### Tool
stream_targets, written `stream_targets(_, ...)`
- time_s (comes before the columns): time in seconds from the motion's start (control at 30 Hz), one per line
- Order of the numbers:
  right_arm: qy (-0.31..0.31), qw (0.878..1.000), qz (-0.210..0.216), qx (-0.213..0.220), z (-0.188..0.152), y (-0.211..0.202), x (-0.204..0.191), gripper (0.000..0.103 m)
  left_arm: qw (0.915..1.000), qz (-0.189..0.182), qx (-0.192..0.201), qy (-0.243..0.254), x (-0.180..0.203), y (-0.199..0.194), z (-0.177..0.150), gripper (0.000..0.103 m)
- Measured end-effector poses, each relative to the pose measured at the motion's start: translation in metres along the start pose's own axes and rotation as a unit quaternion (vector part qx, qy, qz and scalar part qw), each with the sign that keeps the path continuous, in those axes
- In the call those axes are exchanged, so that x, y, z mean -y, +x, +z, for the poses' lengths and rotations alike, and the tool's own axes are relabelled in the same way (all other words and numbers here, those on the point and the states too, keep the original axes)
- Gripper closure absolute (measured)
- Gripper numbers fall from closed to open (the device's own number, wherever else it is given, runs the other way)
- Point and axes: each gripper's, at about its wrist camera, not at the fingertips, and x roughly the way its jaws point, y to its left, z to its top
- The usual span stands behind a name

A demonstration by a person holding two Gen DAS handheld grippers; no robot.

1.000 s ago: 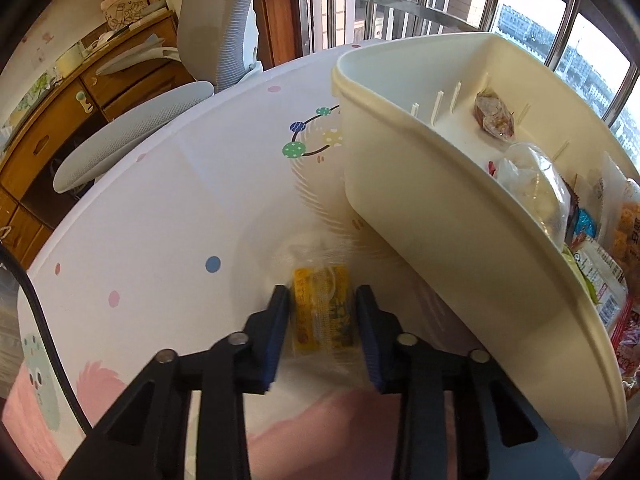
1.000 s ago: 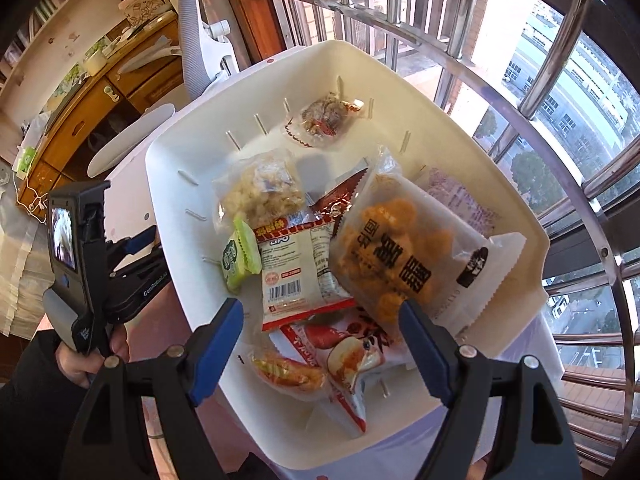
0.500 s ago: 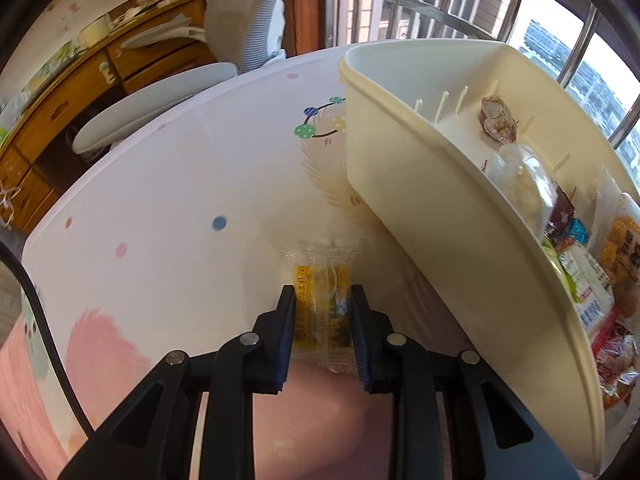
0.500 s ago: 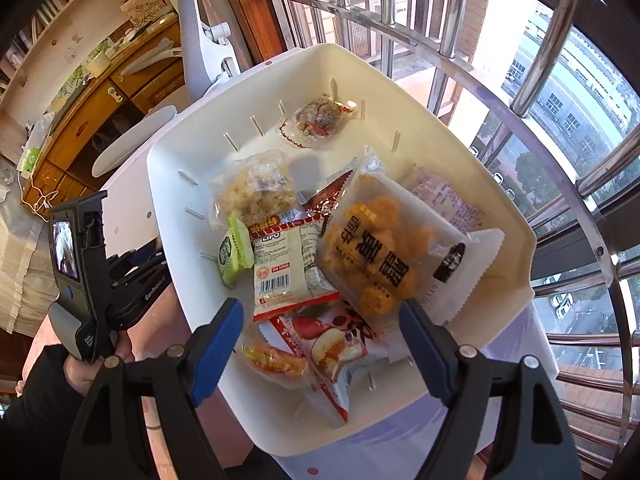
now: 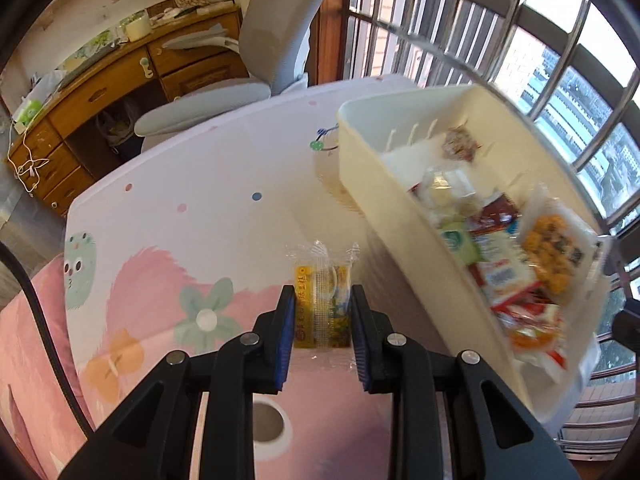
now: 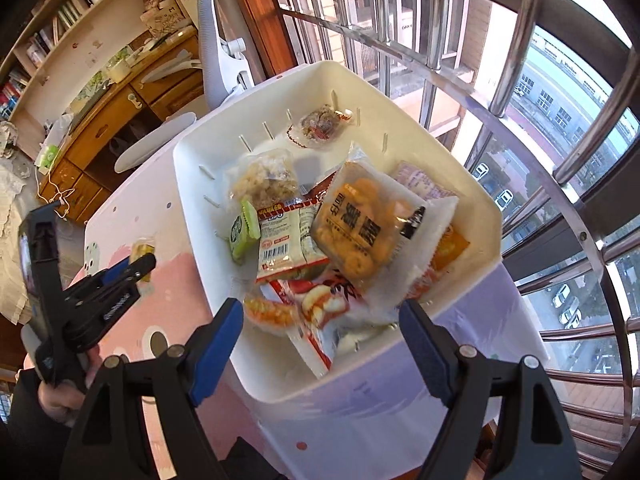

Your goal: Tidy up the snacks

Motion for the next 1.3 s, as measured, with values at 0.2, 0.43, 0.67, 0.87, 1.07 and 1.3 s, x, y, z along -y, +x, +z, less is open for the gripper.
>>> stream_targets(0.2,-0.009,1.0,0.001,0.014,-0.011,-0.018,0.007,0.022,0.9996,-0.024,0.011,0.004,0.027,-0.036,-0.006,0.079)
stream_targets(0.43,-0.008,1.0,-0.004,0.027,-0.022,-0.033,0.018,0.021,0.9969,-0.076,0.017,0.015,0.069,-0.056,-0.009,0.079)
stream_targets(0.67,-0.005,0.999,-0.01,0.035,-0.028,-0.042,0.029,0.02,0.9914,-0.126,0.016,0.032,0.106,-0.057,-0.01,0.079)
stream_targets(0.87,-0.001,0.999,-0.018,0.04,-0.034,-0.048,0.037,0.02,0.9865,-0.157,0.021,0.043,0.126,-0.061,-0.008,0.064)
stream_targets(1.07,-0.005,0.999,-0.01,0.051,-0.048,-0.057,0.039,0.019,0.9898,-0.138,0.026,0.023,0.124,-0.08,-0.018,0.035)
stream_targets(1.3,-0.03,0.998,0.009,0.056,-0.066,-0.078,0.026,0.016,0.9929,-0.116,0.004,-0.024,0.098,-0.119,-0.052,0.022)
